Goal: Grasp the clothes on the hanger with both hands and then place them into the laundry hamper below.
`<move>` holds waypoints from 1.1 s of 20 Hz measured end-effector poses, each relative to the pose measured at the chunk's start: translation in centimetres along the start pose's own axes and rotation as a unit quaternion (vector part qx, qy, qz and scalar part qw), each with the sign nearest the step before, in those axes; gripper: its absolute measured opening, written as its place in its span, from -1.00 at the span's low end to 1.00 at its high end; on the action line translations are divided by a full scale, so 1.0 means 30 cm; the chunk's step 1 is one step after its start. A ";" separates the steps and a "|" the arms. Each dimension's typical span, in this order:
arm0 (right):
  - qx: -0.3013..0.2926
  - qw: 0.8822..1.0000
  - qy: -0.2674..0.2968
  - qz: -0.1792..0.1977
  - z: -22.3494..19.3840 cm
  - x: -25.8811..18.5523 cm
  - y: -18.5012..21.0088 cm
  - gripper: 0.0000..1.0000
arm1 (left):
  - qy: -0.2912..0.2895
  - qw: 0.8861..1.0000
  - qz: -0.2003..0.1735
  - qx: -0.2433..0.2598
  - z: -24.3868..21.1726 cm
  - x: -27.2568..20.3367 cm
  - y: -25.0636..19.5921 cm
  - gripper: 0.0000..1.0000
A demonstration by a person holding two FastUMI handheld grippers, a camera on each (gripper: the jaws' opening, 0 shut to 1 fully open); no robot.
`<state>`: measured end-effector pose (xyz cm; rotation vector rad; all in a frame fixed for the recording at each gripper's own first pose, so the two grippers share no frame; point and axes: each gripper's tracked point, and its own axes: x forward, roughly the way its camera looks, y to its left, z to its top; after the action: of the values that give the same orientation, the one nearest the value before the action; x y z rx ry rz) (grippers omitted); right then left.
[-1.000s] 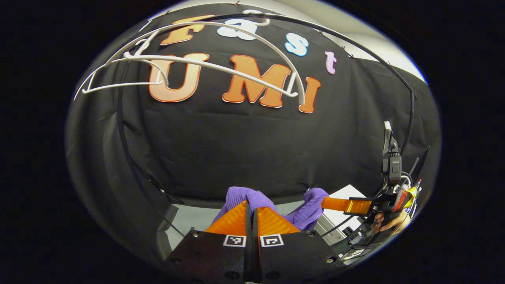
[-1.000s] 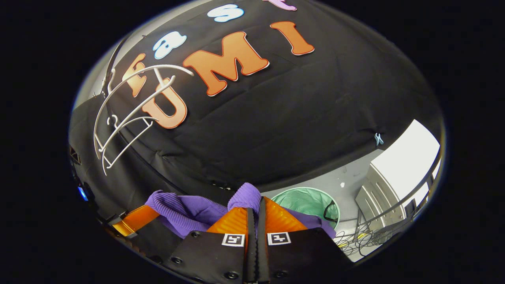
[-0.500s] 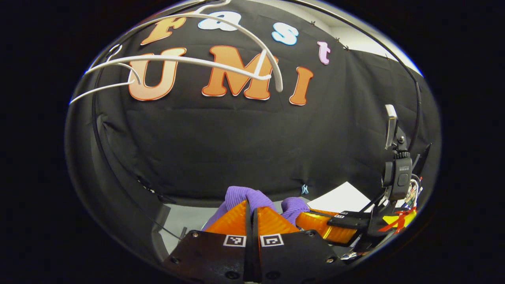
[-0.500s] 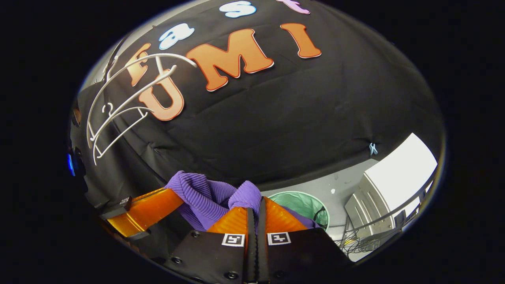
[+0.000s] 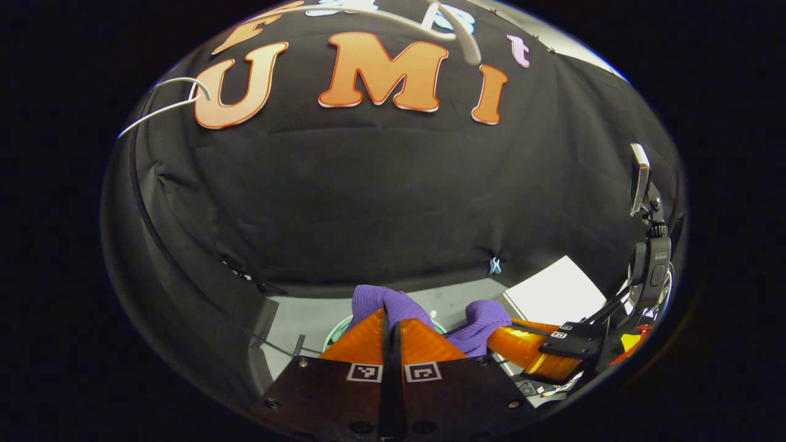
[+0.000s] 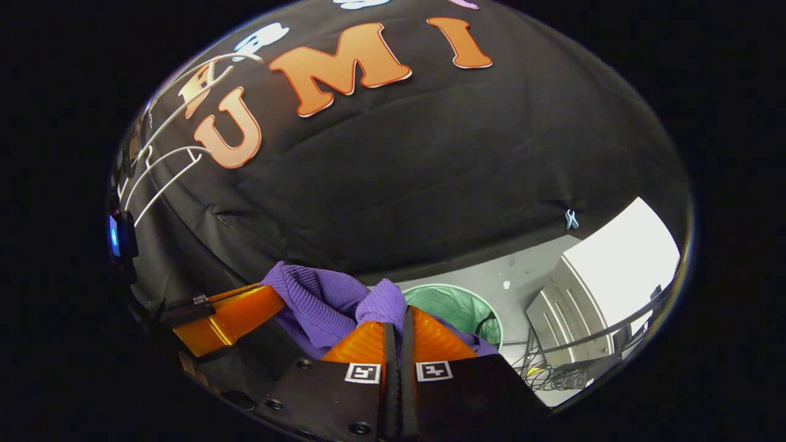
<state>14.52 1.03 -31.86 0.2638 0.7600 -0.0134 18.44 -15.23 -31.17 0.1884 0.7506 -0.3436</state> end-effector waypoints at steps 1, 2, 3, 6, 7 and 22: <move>-0.003 1.000 0.007 -0.004 -0.018 0.021 -0.011 -0.84 | 0.014 1.000 0.005 -0.001 -0.020 0.020 0.018 -1.00; -0.006 1.000 0.012 -0.009 -0.037 0.030 -0.023 -0.96 | 0.030 1.000 0.006 -0.002 -0.042 0.038 0.026 -1.00; -0.008 1.000 0.017 -0.013 -0.047 0.047 -0.030 -0.83 | 0.043 0.999 0.007 -0.002 -0.061 0.053 0.023 -0.99; -0.007 0.999 0.033 -0.021 -0.081 0.098 -0.046 -0.75 | 0.070 0.997 0.027 0.011 -0.127 0.088 0.036 -0.92; -0.006 0.999 0.038 -0.019 -0.090 0.107 -0.043 -0.75 | 0.077 0.996 0.031 0.014 -0.138 0.091 0.048 -0.89; -0.026 0.999 -0.005 -0.039 -0.035 0.037 -0.067 0.97 | 0.074 0.994 0.074 -0.008 -0.159 0.041 0.130 0.96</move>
<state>14.40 -0.59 -33.81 0.1850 0.7600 -0.0685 17.70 -10.54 -35.26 0.2552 0.8798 -0.1840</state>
